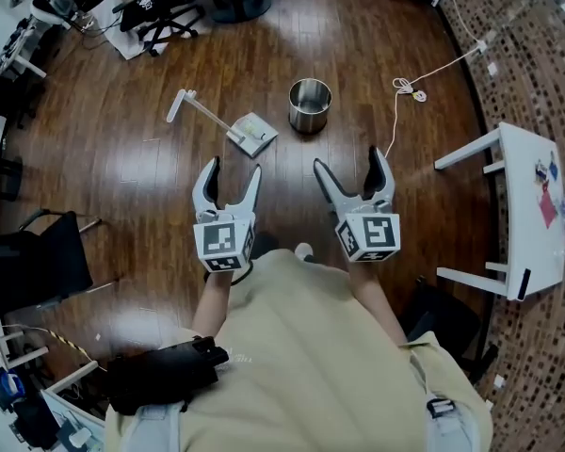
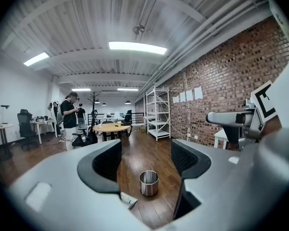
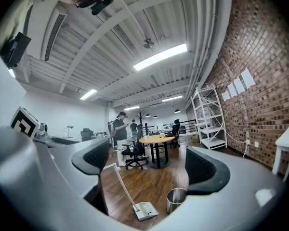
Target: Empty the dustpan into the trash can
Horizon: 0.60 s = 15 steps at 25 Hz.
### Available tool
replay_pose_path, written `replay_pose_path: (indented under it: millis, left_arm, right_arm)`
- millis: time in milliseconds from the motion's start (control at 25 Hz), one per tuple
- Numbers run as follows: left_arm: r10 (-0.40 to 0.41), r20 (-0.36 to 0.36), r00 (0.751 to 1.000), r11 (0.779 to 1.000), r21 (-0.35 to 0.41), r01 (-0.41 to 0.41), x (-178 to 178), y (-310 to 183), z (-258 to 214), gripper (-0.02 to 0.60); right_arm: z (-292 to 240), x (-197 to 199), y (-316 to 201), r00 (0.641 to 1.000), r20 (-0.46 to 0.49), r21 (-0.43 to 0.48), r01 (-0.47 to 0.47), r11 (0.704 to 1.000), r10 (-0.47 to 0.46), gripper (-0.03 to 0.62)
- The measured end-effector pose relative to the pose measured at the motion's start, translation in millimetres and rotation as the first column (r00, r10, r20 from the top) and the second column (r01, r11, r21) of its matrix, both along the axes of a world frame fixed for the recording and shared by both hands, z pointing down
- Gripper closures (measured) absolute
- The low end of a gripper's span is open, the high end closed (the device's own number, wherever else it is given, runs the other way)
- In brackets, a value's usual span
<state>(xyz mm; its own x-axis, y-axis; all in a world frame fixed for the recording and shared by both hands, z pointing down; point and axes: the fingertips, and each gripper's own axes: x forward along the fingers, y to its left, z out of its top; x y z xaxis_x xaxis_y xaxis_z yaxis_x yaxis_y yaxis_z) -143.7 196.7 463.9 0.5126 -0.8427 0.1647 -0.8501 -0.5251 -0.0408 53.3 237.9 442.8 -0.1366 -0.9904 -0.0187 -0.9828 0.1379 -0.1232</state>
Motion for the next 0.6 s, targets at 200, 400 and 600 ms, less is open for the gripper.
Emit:
replay_pose_path:
  millis: [200,400,600]
  left_arm:
    - [-0.007,-0.007,1.000,1.000,-0.024,0.007,-4,-27,4,0.262]
    - [0.041,-0.008,0.999,0.999,-0.024,-0.042,10,-72,17,0.265]
    - [0.074,-0.037,0.997,0.997,-0.030,-0.075,28,-151,23,0.264]
  right_arm:
    - [11,-11,-26,0.999,0.005,-0.033,0.037,0.999,-0.037,0.111]
    - [26,-14,-64,0.999,0.002,-0.077,0.045,0.996,-0.045,0.111]
    - [31,-3,-140,0.999,0.002,-0.089,0.037,0.995,-0.037,0.111]
